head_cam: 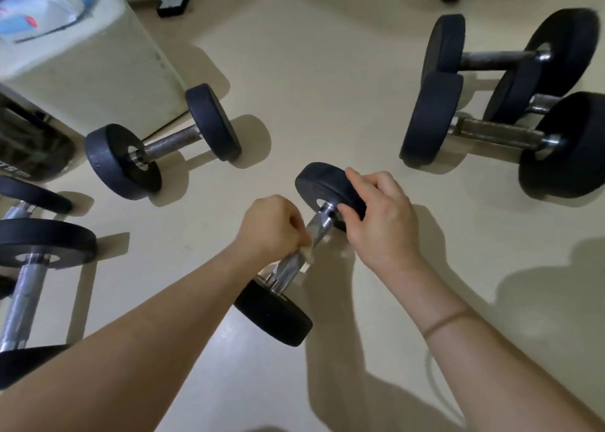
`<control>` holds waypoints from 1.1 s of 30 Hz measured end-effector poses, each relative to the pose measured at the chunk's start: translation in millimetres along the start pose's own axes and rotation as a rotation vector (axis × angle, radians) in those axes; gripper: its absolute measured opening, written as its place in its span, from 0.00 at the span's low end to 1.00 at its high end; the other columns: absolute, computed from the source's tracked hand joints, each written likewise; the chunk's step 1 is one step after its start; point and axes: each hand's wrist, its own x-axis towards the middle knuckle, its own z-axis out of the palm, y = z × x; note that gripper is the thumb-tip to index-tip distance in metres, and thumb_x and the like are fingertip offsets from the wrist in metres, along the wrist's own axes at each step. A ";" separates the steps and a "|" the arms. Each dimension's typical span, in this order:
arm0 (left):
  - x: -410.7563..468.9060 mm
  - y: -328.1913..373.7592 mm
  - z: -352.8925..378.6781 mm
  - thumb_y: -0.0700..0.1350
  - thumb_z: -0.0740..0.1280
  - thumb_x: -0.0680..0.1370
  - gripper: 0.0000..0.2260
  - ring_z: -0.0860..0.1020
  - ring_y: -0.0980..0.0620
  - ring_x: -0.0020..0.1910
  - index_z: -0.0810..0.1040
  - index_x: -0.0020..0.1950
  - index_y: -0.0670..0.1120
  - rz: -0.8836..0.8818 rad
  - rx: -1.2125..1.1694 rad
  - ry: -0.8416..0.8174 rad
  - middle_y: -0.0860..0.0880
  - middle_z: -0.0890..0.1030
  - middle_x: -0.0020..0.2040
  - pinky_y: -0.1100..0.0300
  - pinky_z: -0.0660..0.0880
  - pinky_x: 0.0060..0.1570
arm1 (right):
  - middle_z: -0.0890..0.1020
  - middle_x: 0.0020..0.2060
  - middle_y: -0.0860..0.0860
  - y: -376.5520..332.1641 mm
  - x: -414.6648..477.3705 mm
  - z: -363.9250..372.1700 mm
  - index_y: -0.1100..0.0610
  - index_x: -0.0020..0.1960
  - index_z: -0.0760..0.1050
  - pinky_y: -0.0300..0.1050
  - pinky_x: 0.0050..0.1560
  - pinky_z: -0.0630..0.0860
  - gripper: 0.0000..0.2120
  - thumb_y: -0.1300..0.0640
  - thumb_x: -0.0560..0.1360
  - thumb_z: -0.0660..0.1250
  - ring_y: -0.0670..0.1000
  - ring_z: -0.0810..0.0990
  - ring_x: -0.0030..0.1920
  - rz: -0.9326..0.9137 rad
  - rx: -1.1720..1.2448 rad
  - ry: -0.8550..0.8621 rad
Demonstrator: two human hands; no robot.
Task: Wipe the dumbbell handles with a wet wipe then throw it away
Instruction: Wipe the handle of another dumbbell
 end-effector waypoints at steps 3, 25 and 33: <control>16.5 19.4 6.8 0.45 0.76 0.68 0.08 0.80 0.52 0.36 0.81 0.30 0.49 -0.027 -0.271 0.128 0.53 0.81 0.31 0.59 0.75 0.39 | 0.77 0.48 0.52 3.8 -4.7 -6.7 0.56 0.65 0.73 0.52 0.47 0.78 0.25 0.59 0.69 0.72 0.54 0.78 0.48 0.009 0.020 -0.025; -17.2 3.9 13.7 0.42 0.64 0.75 0.07 0.76 0.48 0.37 0.81 0.40 0.43 0.321 0.357 0.034 0.48 0.78 0.39 0.58 0.71 0.37 | 0.75 0.52 0.51 -7.7 13.1 -16.5 0.49 0.70 0.67 0.49 0.50 0.76 0.26 0.51 0.73 0.68 0.53 0.74 0.54 0.052 -0.104 -0.236; -4.1 27.8 -0.9 0.41 0.63 0.76 0.06 0.76 0.48 0.42 0.80 0.44 0.44 0.378 0.453 0.049 0.48 0.79 0.44 0.58 0.71 0.42 | 0.70 0.55 0.51 -12.2 21.6 -13.5 0.47 0.72 0.64 0.47 0.54 0.73 0.29 0.57 0.73 0.68 0.52 0.68 0.57 0.012 -0.107 -0.313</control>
